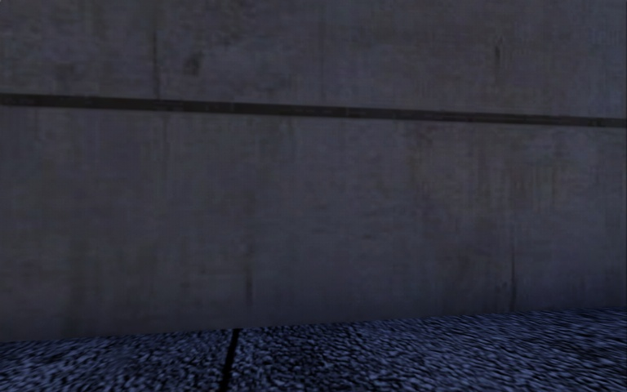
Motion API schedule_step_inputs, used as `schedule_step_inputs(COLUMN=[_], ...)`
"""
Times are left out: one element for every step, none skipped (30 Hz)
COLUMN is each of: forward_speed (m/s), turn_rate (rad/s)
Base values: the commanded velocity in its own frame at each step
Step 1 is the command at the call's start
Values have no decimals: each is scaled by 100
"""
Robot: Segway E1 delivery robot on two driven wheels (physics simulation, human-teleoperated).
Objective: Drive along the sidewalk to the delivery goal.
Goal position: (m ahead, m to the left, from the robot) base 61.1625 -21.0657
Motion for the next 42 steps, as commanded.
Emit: schedule_step_inputs(forward_speed=[0, 0, 0, 0, 0, 0, 0, 0, 0, 0, 0, 0, 0, 0, 0, 0, 0, 0, 0, 0, 0, 0, 0, 0, 0, 0, 0, 0, 0, 0, 0, 0, 0, 0, 7, 21, 29, 29, 35, 37, 38, 38], turn_rate=[0, 0, 0, 0, 0, 0, 0, 0, 0, 0, 0, 0, 0, 0, 0, 0, 0, 0, 0, 0, 0, 0, 0, 0, 0, 0, 0, 0, 0, 0, 0, -12, -12, -21, -28, -30, -31, -31, -31, -36, -40, -40])
